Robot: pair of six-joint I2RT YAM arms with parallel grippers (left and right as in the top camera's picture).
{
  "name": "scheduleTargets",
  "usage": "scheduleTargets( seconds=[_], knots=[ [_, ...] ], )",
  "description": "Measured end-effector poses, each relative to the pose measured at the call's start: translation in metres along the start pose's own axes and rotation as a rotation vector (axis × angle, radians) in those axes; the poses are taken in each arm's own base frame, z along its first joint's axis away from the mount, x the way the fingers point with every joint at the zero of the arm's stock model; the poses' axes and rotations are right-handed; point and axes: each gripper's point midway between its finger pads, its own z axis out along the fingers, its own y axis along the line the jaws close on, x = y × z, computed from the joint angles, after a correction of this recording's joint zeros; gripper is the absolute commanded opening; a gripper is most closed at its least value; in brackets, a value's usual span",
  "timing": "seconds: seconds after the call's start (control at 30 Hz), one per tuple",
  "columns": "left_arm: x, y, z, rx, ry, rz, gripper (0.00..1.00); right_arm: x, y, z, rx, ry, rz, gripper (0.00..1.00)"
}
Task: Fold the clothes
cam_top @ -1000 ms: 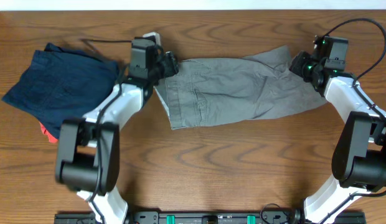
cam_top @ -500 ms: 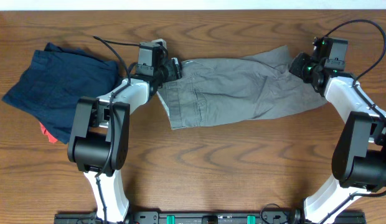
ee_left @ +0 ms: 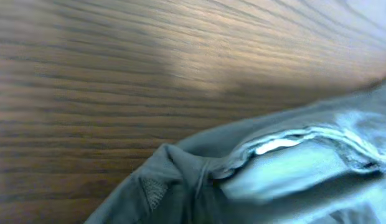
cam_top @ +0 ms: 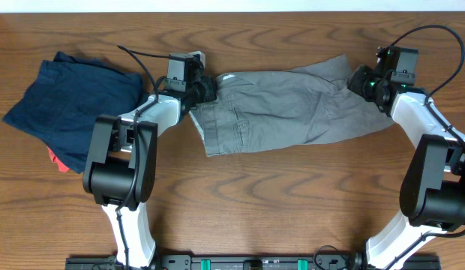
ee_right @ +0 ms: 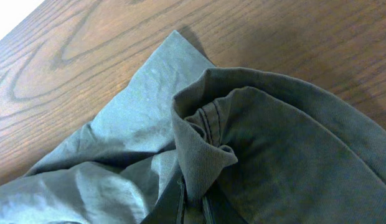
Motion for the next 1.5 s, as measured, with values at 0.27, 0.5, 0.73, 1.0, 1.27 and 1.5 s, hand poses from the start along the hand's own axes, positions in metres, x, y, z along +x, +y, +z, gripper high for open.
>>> scheduleTargets(
  seconds=[0.27,0.5,0.73,1.0,1.27,1.5],
  knots=[
    [0.016,-0.008,-0.024,-0.003,0.102,-0.034,0.06,0.003,-0.004,-0.001,0.011,0.016,0.008,0.01],
    [0.018,-0.048,-0.13,-0.01,0.161,-0.06,0.06,-0.024,-0.007,-0.043,0.011,-0.06,0.019,0.01],
    [0.061,-0.068,-0.202,-0.032,0.303,-0.164,0.06,-0.067,0.041,-0.15,-0.115,-0.271,-0.071,0.01],
    [0.08,-0.053,-0.193,-0.115,0.321,-0.225,0.06,-0.068,0.056,-0.164,-0.165,-0.29,-0.121,0.01],
    [0.08,-0.015,-0.164,-0.242,0.184,-0.329,0.06,-0.056,0.061,-0.103,-0.192,-0.214,-0.15,0.01],
    [0.053,0.0,-0.14,-0.234,-0.018,-0.331,0.06,-0.049,0.05,-0.039,-0.173,-0.191,-0.16,0.01]
  ],
)
